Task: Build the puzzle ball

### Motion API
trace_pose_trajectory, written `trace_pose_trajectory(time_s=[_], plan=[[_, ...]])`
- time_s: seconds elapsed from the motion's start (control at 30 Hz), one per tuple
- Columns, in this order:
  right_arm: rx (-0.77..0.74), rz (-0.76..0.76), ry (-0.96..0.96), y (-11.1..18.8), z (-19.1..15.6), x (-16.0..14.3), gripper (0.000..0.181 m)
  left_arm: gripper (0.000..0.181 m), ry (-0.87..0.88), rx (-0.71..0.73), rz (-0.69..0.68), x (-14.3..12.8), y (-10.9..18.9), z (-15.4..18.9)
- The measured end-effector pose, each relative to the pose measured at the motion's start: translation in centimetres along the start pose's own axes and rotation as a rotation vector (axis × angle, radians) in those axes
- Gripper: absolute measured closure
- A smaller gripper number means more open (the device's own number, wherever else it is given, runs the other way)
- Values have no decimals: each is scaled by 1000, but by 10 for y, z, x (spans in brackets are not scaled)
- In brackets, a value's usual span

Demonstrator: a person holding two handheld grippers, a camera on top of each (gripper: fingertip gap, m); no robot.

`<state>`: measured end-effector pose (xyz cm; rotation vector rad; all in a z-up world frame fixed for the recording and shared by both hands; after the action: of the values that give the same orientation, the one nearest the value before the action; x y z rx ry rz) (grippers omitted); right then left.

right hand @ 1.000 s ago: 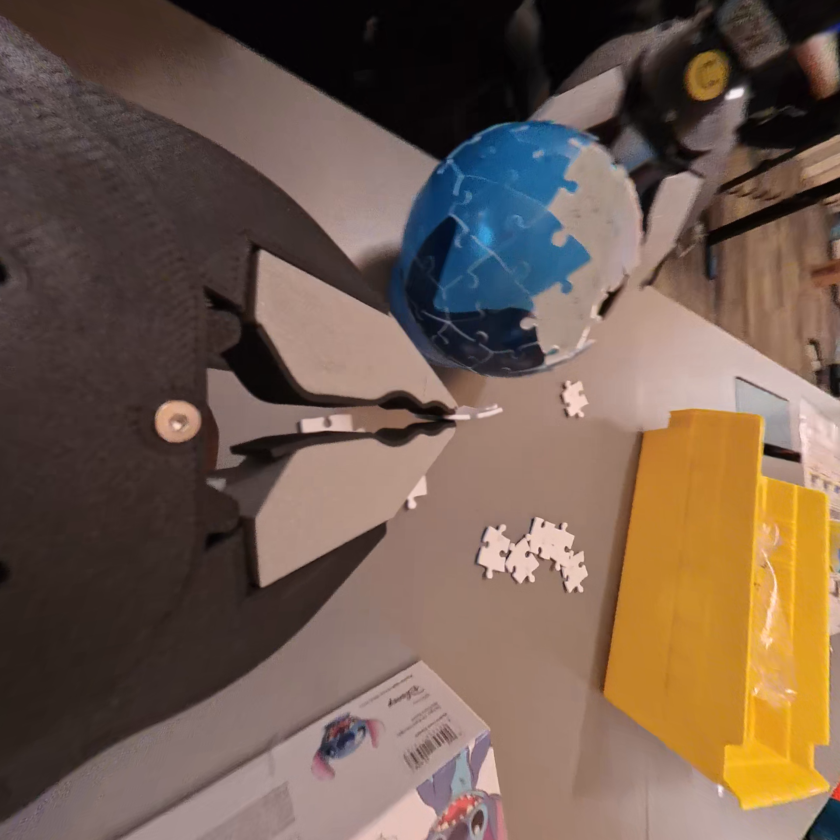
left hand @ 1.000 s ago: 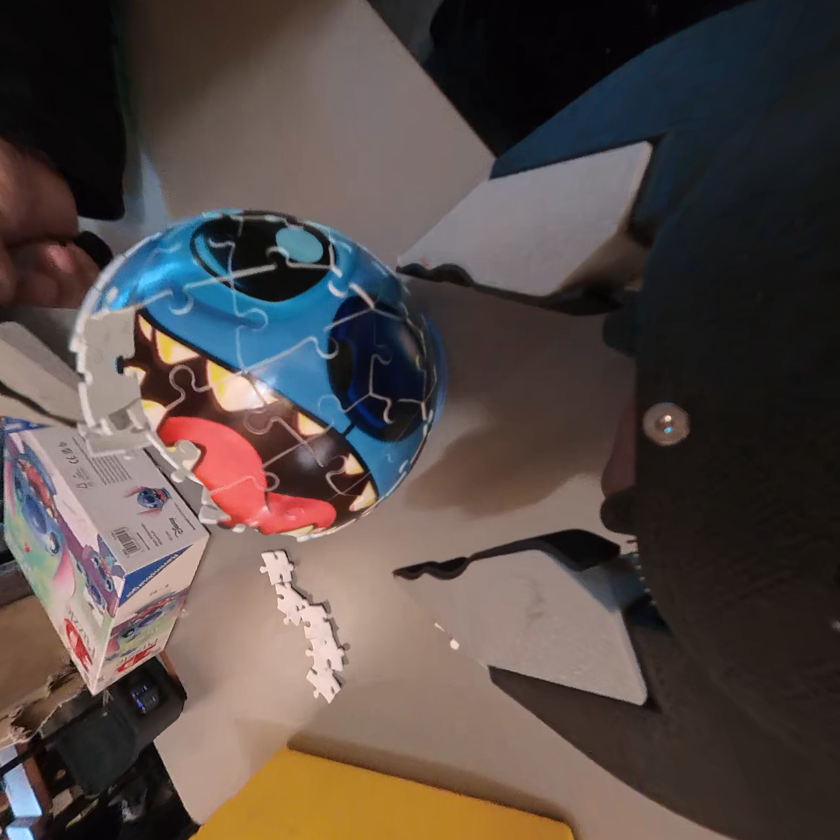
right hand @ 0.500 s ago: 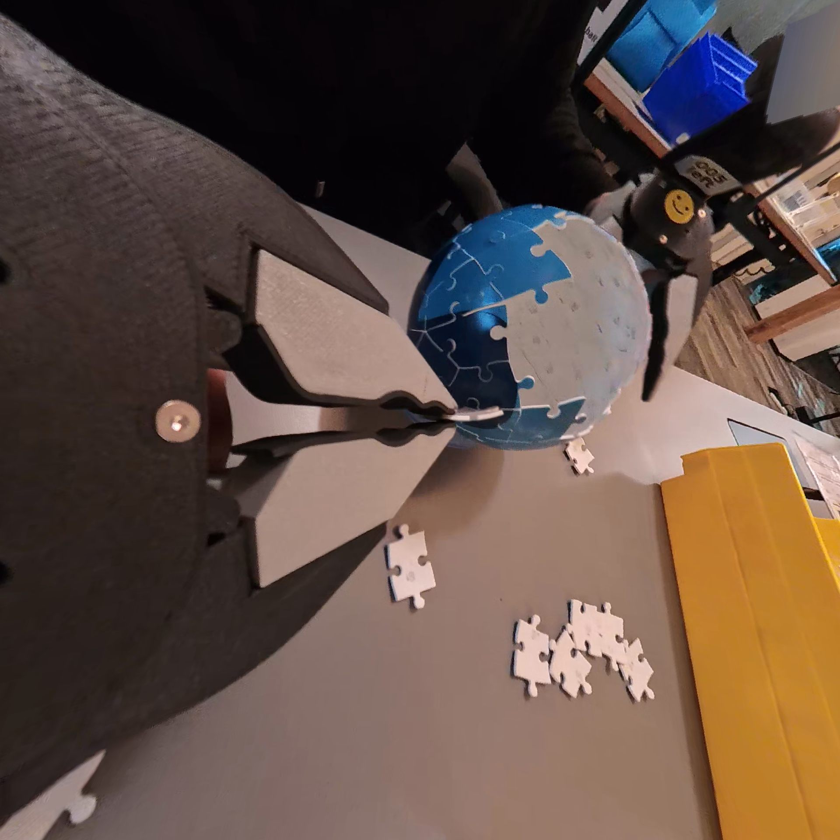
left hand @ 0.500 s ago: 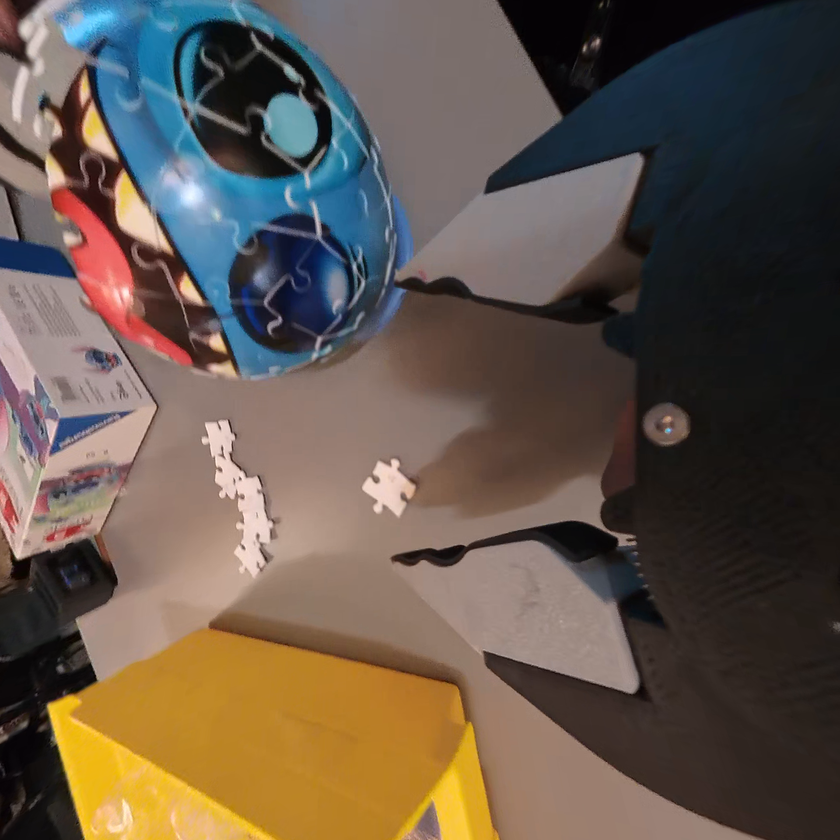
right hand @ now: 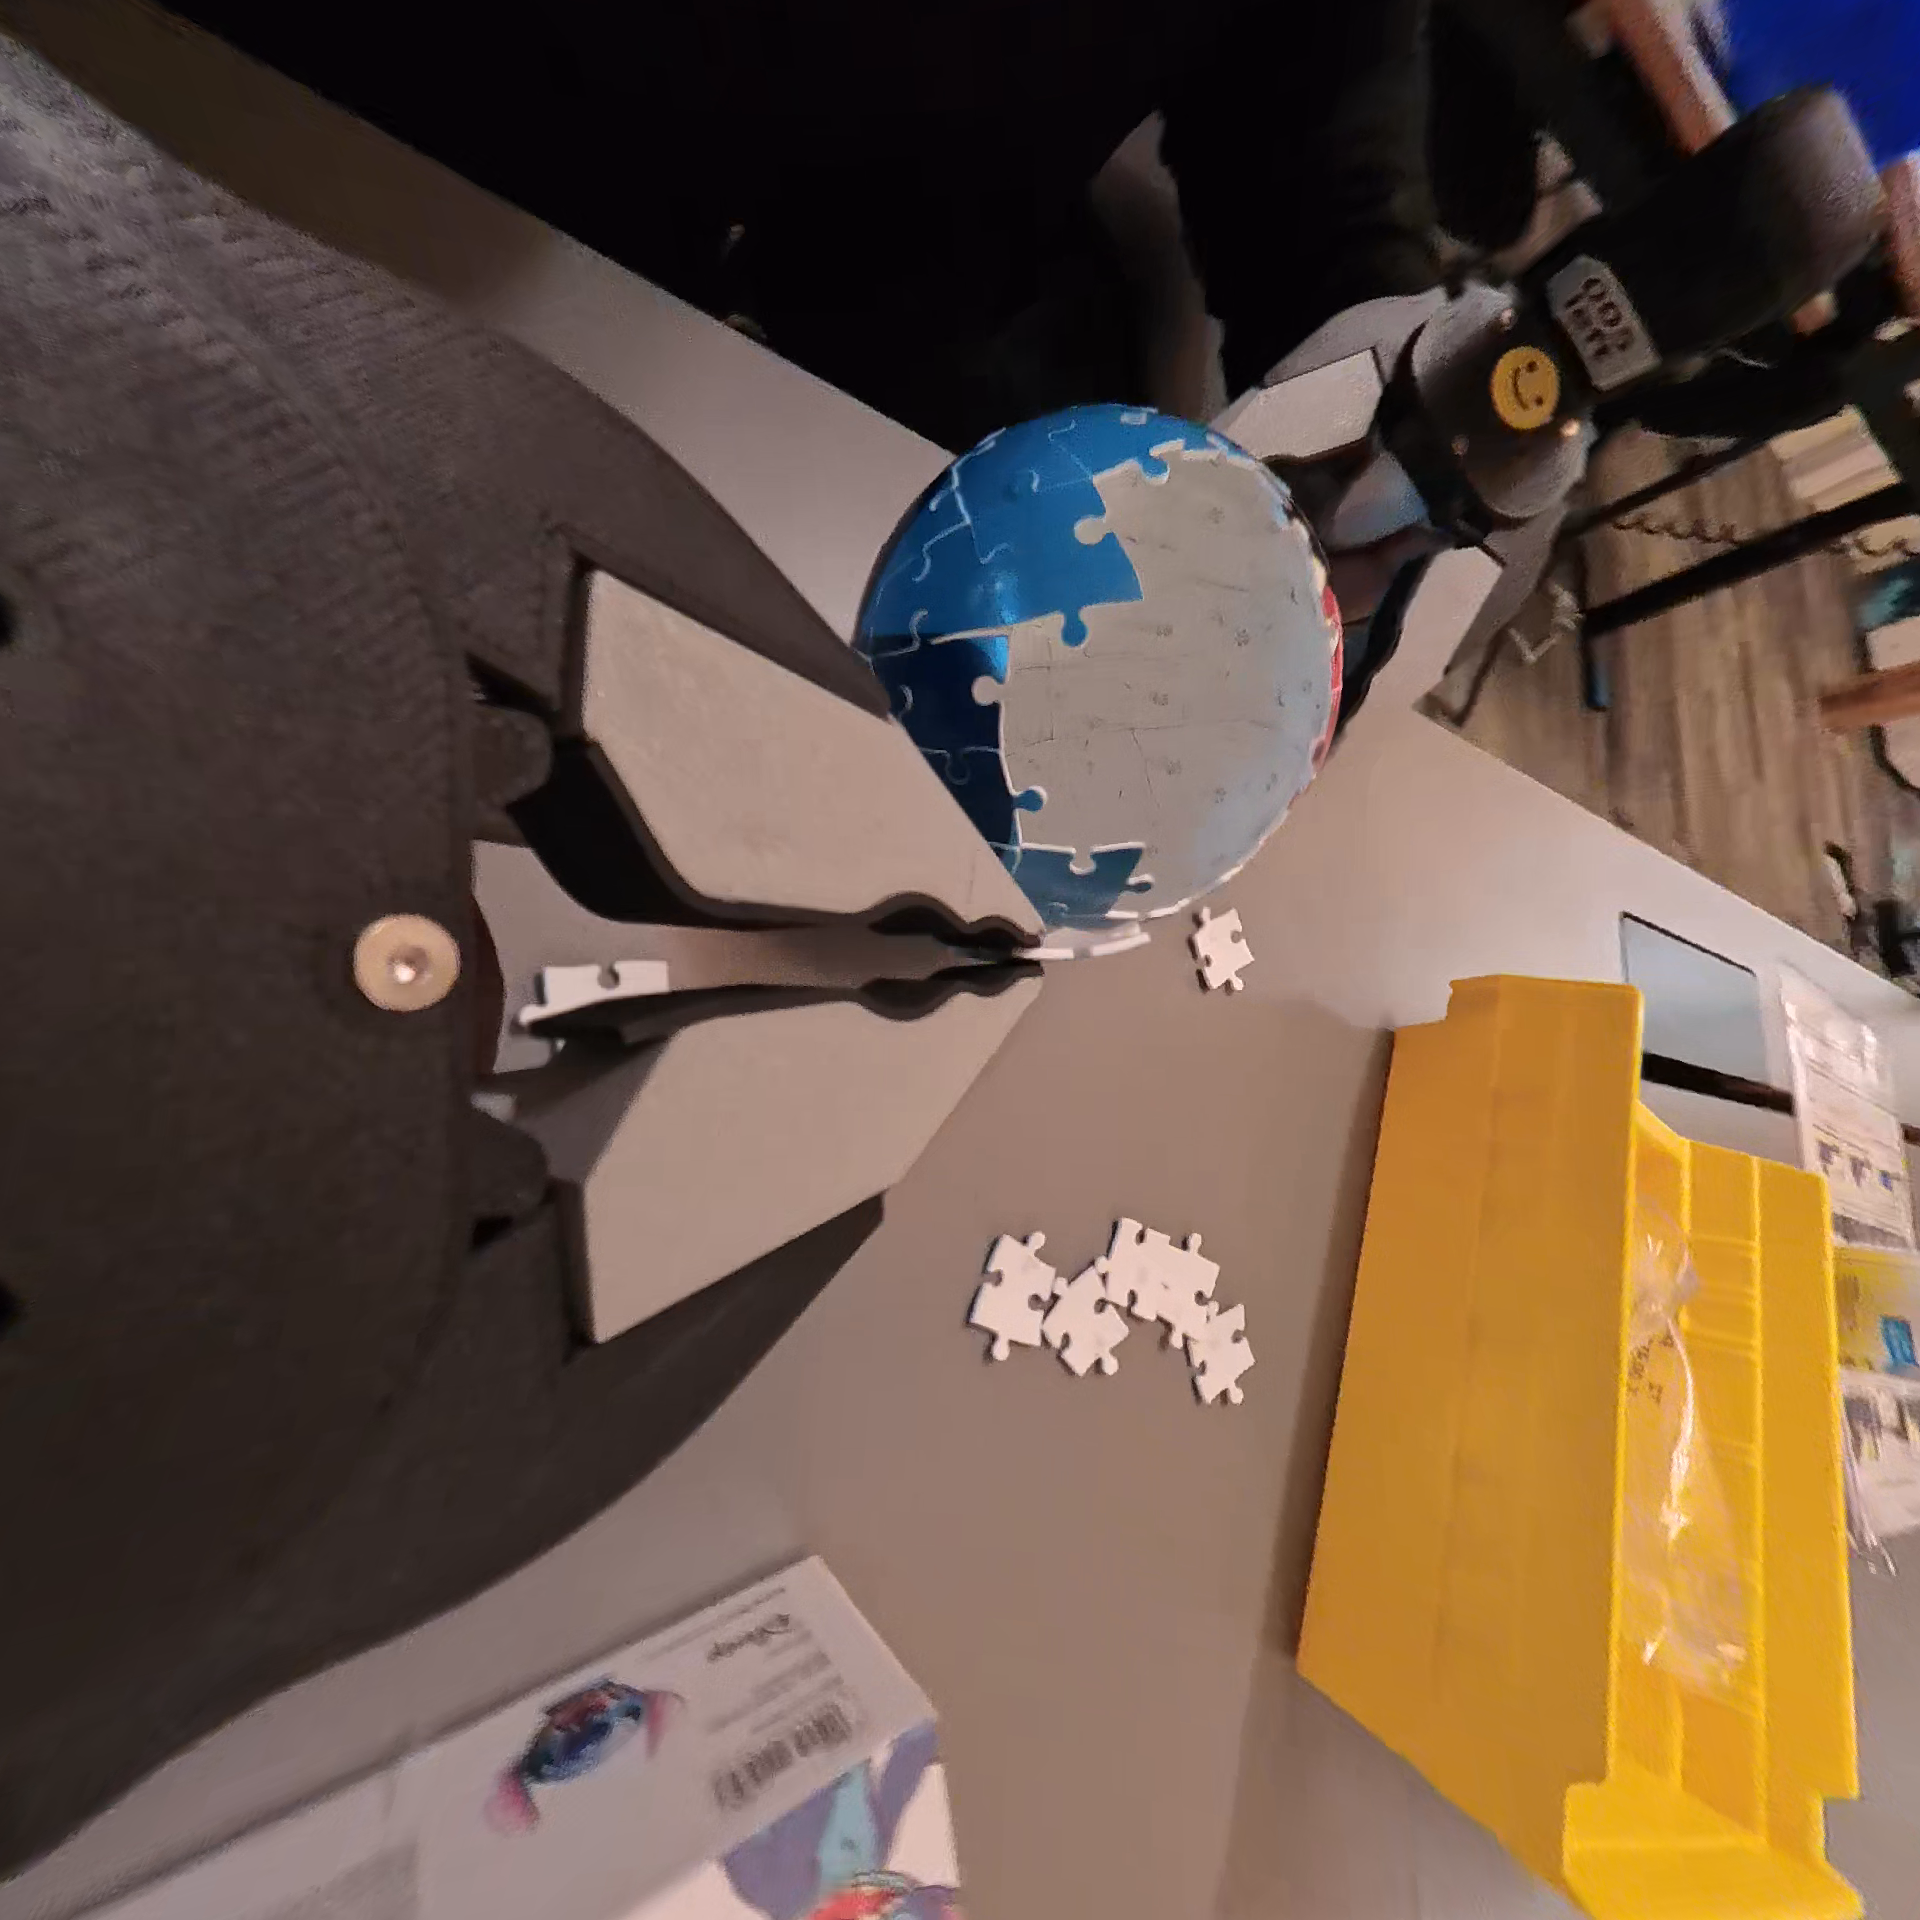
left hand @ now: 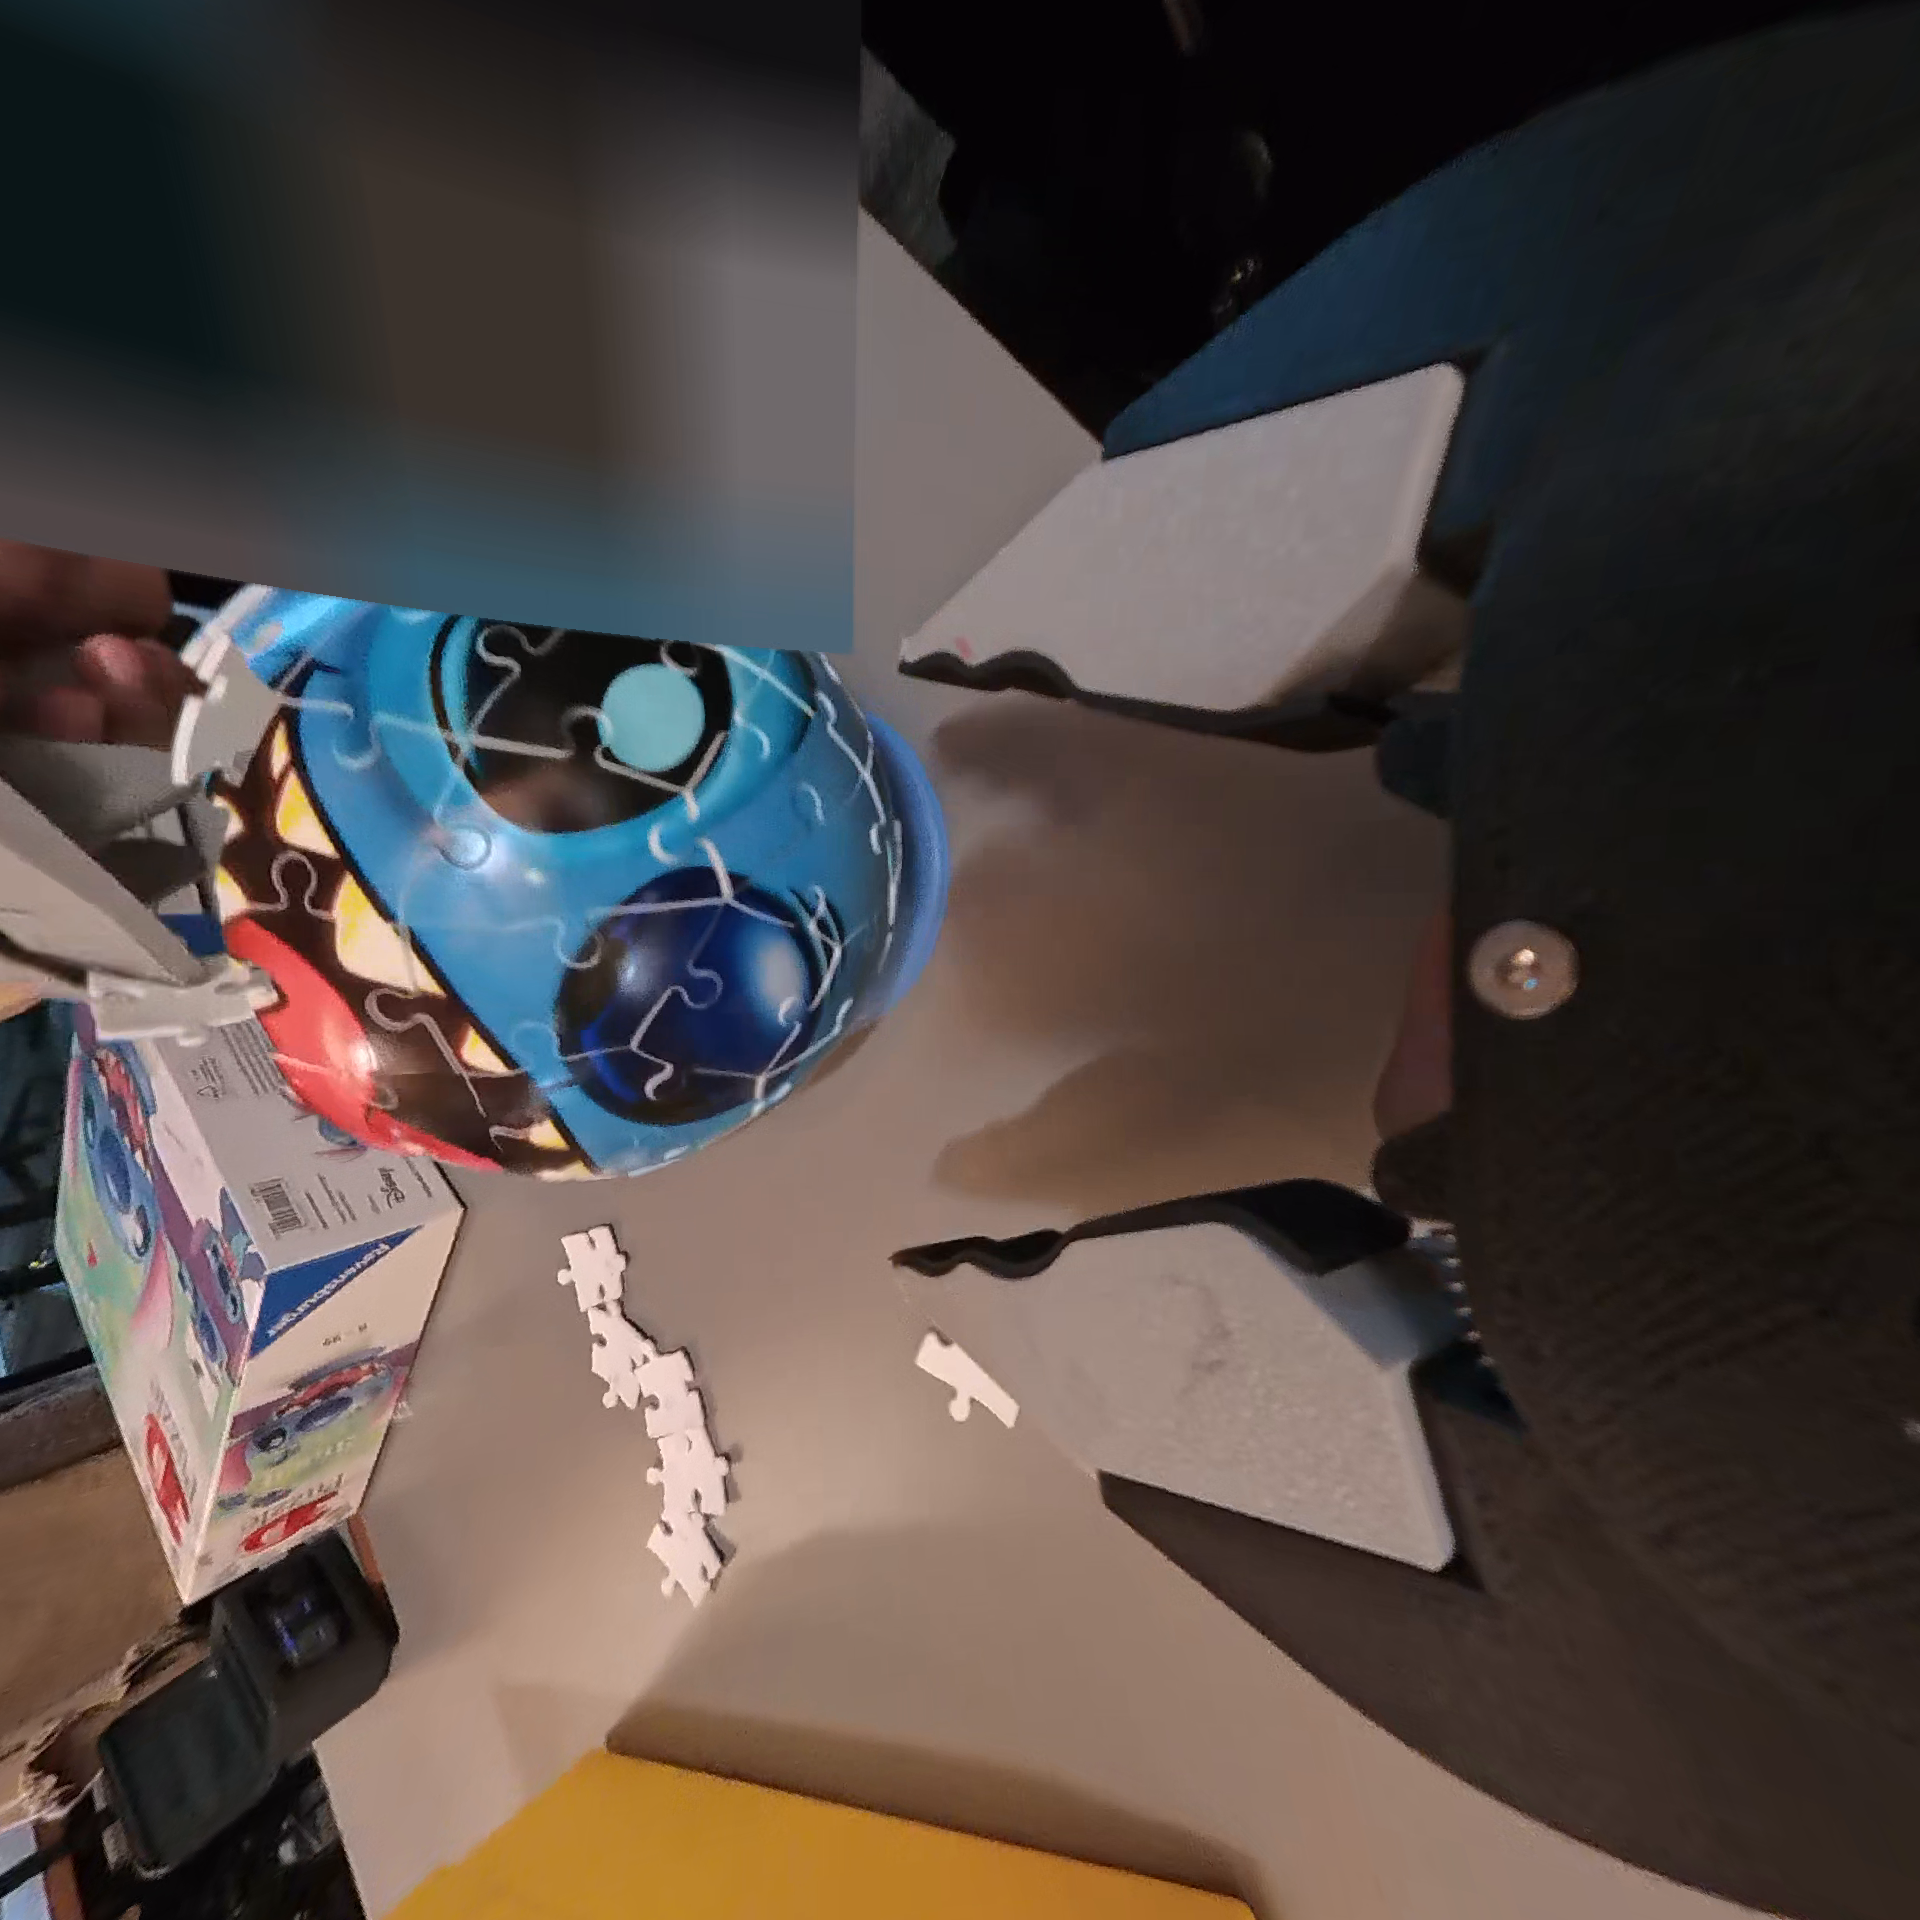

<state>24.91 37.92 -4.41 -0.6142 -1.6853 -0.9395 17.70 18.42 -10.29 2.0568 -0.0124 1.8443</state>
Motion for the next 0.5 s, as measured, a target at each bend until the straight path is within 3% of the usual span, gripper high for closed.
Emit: trace_pose_trajectory(time_s=[0.1, 0.27, 0.5], plan=[[86, -53, 34, -13, -2, 6, 181, 77, -11, -7, -3, 1, -5, 6], [102, -113, 126, -31, -1, 17, 181, 77, 28, -12, -1, -2, -9, 7], [150, -48, 115, -36, 0, 32, 181, 74, 48, 4, 6, -4, -14, 14]])
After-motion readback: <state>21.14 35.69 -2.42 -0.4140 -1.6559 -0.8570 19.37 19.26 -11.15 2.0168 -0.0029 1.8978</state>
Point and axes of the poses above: each gripper's, where its closed fingertips meet, y back along the fingers, x out of its top, z = x × y across the jaws, the point moved 4 cm from there along y, back along the fingers, and after that the axes turned 9 degrees about z, right-handed, at the moved point
